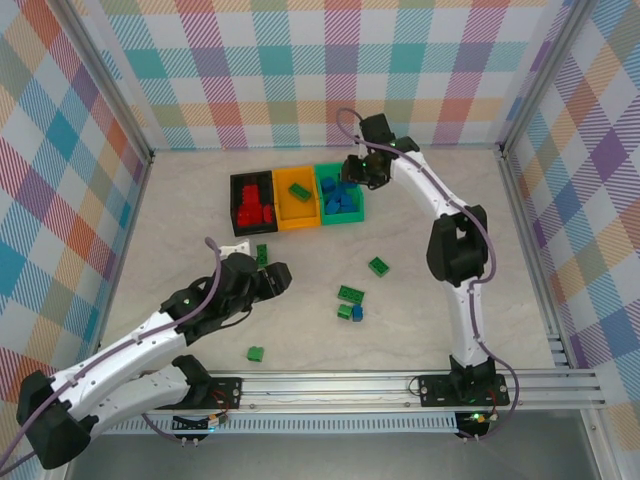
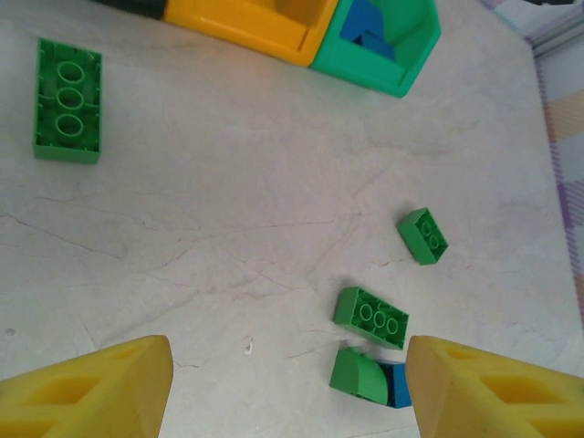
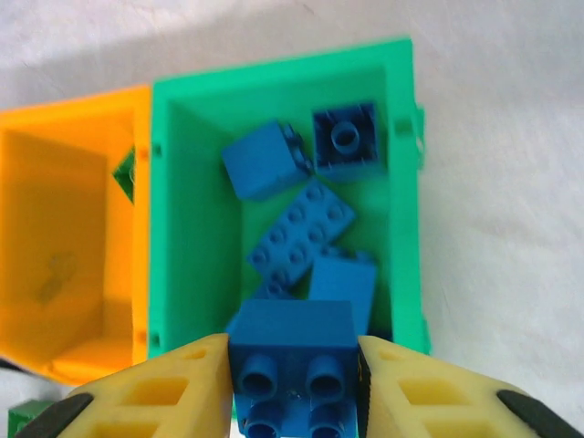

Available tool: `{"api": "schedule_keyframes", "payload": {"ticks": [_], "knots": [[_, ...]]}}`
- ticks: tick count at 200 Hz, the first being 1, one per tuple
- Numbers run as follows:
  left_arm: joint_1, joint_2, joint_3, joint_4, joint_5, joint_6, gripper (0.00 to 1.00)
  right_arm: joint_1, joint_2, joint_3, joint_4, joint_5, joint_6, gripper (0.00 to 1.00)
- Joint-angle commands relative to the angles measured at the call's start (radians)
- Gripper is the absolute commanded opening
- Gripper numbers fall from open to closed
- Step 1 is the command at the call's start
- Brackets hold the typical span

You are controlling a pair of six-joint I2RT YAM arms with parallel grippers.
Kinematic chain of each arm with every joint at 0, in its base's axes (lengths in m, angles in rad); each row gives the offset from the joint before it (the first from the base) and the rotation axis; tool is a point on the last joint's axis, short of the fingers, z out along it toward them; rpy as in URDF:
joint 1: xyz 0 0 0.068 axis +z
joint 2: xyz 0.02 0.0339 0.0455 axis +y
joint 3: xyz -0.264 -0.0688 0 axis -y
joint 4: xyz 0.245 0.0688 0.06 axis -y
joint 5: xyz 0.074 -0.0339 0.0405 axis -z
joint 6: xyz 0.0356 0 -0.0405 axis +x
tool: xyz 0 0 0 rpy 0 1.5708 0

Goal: Sort the legos into containers by color

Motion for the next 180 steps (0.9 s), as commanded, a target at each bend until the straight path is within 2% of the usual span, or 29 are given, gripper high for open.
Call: {"api": "schedule_keyframes", "payload": {"ticks": [1, 17, 35, 101, 141, 180], "knots": [[-0.011, -0.058, -0.025, -0.069, -0.035, -0.025, 0.68, -0.005, 0.063, 0.140, -0.116, -0.041, -0.023, 0.47], [-0.011, -0.089, -0.032, -0.088, -0.041, -0.027, 0.68, -0.005, 0.051, 0.120, -0.110, -0.045, -0.019, 0.54], [-0.011, -0.111, -0.040, -0.100, -0.045, -0.027, 0.68, -0.004, -0.018, 0.008, -0.061, -0.051, -0.016, 0.55], [-0.010, -0.044, -0.049, -0.033, -0.034, -0.012, 0.68, 0.038, -0.451, -0.662, 0.148, -0.098, -0.013, 0.56], [-0.011, 0.028, -0.048, 0.025, -0.011, 0.000, 0.68, 0.102, -0.679, -1.024, 0.164, -0.108, -0.003, 0.55], [-0.011, 0.092, -0.059, 0.093, 0.002, 0.002, 0.68, 0.170, -0.843, -1.272, 0.163, -0.160, 0.084, 0.54]]}}
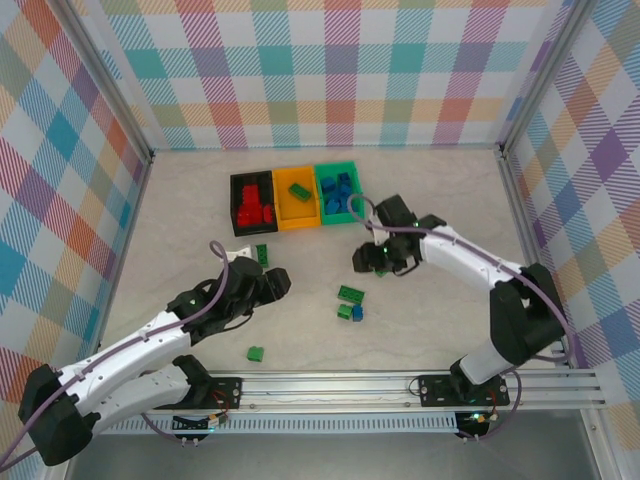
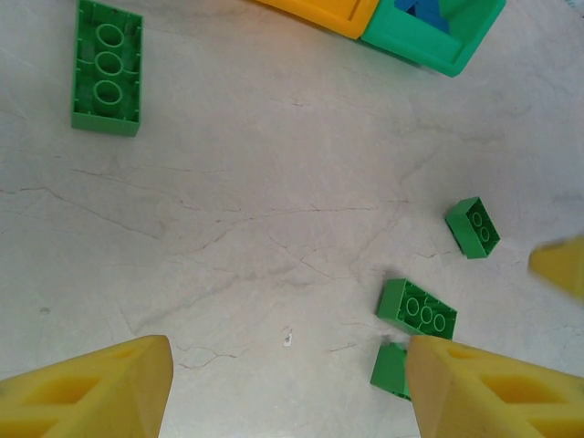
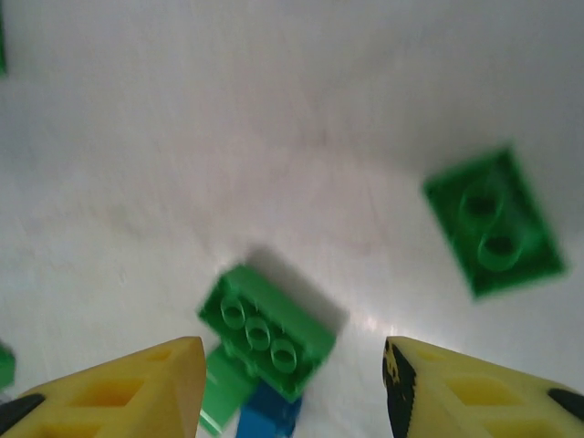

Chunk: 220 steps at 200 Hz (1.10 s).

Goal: Sort the legos into containers by color

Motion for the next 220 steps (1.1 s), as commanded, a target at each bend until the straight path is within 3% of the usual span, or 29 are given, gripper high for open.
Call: {"api": "schedule_keyframes", "payload": {"ticks": [1, 34, 67, 136, 182, 220], "knots": [[-0.010, 0.032, -0.017, 0.070, 0.015, 0.011, 0.68, 0.035, -0.073, -0.094, 0.008, -0.048, 0.066, 0.54], [-0.010, 0.103, -0.008, 0.168, 0.049, 0.008, 0.68, 0.113, -0.118, -0.180, 0.027, -0.046, 0.140, 0.54], [-0.014, 0.148, 0.012, 0.186, 0.066, 0.009, 0.68, 0.153, -0.061, -0.192, 0.068, -0.059, 0.168, 0.54], [-0.027, 0.106, -0.004, 0.160, 0.045, -0.003, 0.68, 0.201, 0.023, -0.177, 0.081, -0.034, 0.182, 0.53], [-0.027, 0.095, -0.010, 0.157, 0.034, -0.003, 0.68, 0.203, 0.008, -0.189, 0.060, 0.011, 0.183, 0.34], [-0.027, 0.128, 0.008, 0.162, 0.046, 0.005, 0.68, 0.202, -0.009, -0.167, 0.032, 0.036, 0.176, 0.29]]}}
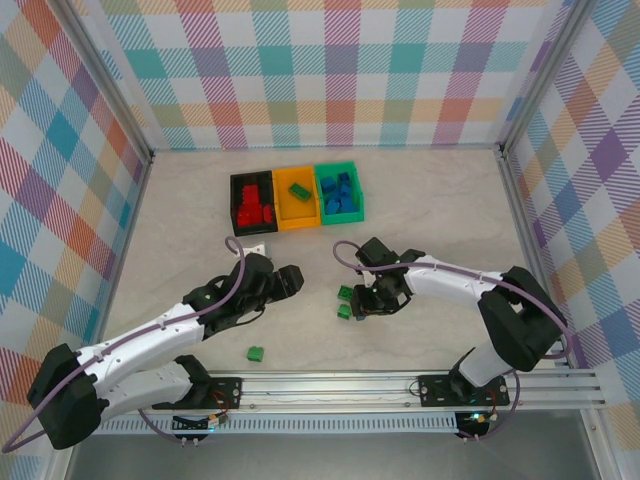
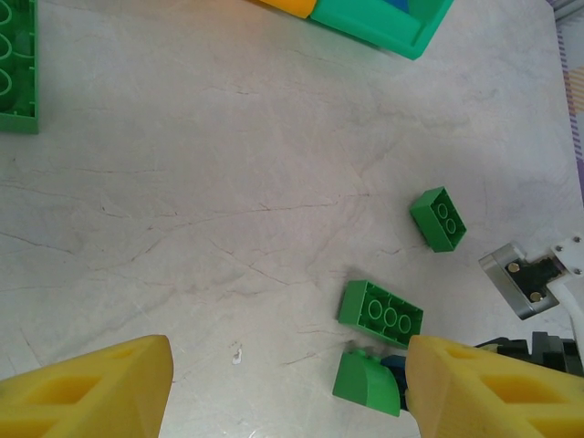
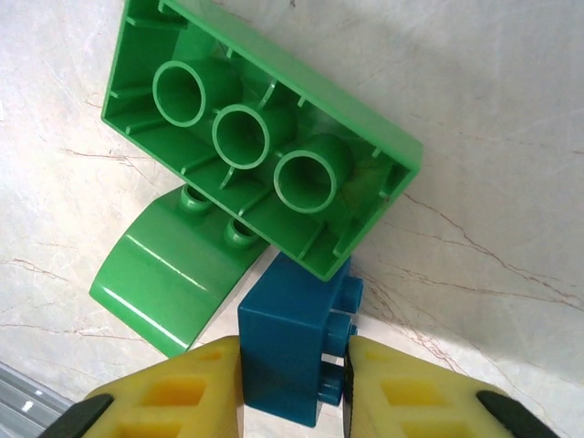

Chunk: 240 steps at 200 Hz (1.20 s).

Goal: Sort the legos into containers by color

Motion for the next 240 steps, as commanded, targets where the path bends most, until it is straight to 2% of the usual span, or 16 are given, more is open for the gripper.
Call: {"api": "schedule_keyframes", "payload": {"ticks": [1, 76, 122, 147, 181, 240], "knots": [[-0.009, 0.019, 0.014, 0.009, -0.004, 0.006, 0.68, 0.005, -0.021, 0.022, -0.038, 0.040, -0.002, 0.29], [-0.009, 0.053, 0.019, 0.027, 0.006, -0.001, 0.68, -0.017, -0.121, 0.160, -0.145, 0.059, -0.034, 0.29], [-0.009, 0.070, 0.027, 0.027, 0.019, -0.003, 0.68, -0.117, -0.075, 0.292, -0.123, 0.048, -0.098, 0.30], [-0.014, 0.068, 0.027, 0.026, 0.020, -0.012, 0.68, -0.188, 0.002, 0.401, -0.072, 0.030, -0.115, 0.30], [-0.024, 0.053, 0.034, 0.006, 0.016, -0.024, 0.68, -0.264, 0.193, 0.605, -0.025, -0.017, -0.121, 0.30], [-0.047, -0.021, 0.033, -0.066, -0.028, -0.040, 0.68, -0.325, 0.546, 1.048, -0.094, -0.060, -0.126, 0.32]]}}
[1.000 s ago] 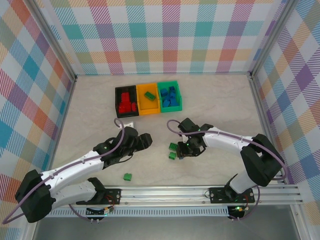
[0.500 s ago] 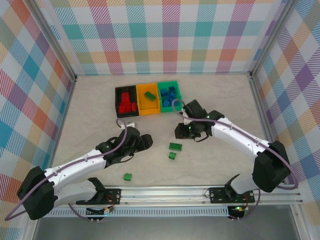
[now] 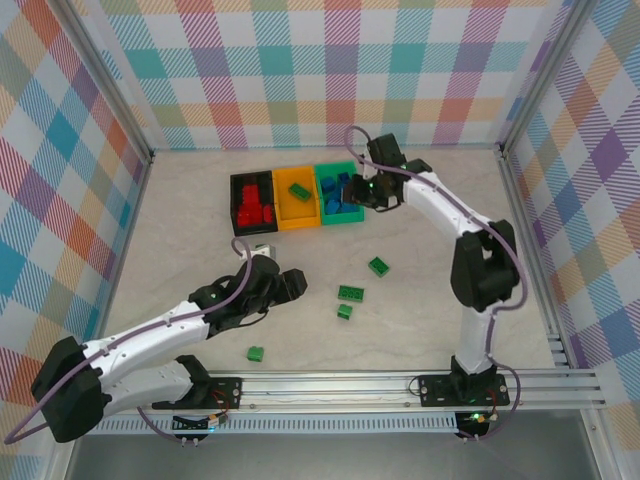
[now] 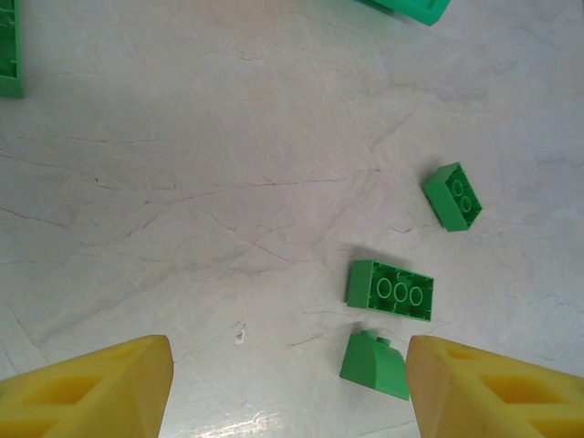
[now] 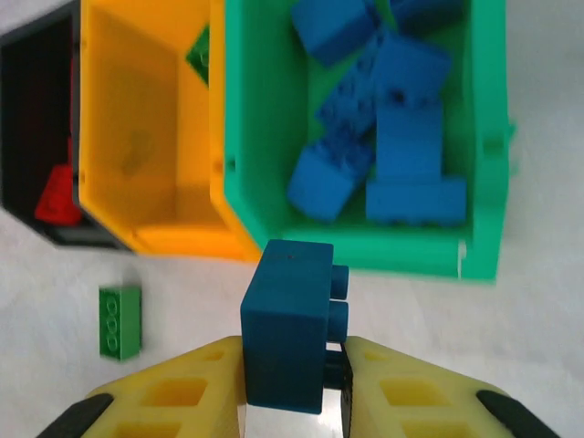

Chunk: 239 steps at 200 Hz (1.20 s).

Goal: Sort the legos into containers by color

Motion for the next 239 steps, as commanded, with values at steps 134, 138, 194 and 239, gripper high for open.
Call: {"api": "schedule_keyframes", "payload": {"ticks": [134, 138, 194, 239], "knots": [[-0.021, -0.075, -0.004, -0.062, -0.046, -0.031, 0.69, -0.022, -0.151, -0.236, -0.018, 0.078, -0.099, 0.51], [-0.022, -0.073, -0.002, -0.061, -0.047, -0.030, 0.69, -0.023, -0.172, -0.268, -0.015, 0.086, -0.104, 0.52], [-0.021, -0.035, 0.003, -0.016, -0.063, -0.028, 0.69, -0.032, -0.294, -0.573, -0.005, 0.123, -0.126, 0.54], [-0.021, 0.025, 0.028, -0.024, -0.040, -0.036, 0.69, -0.032, -0.237, -0.588, 0.009, 0.075, -0.127, 0.55]]}}
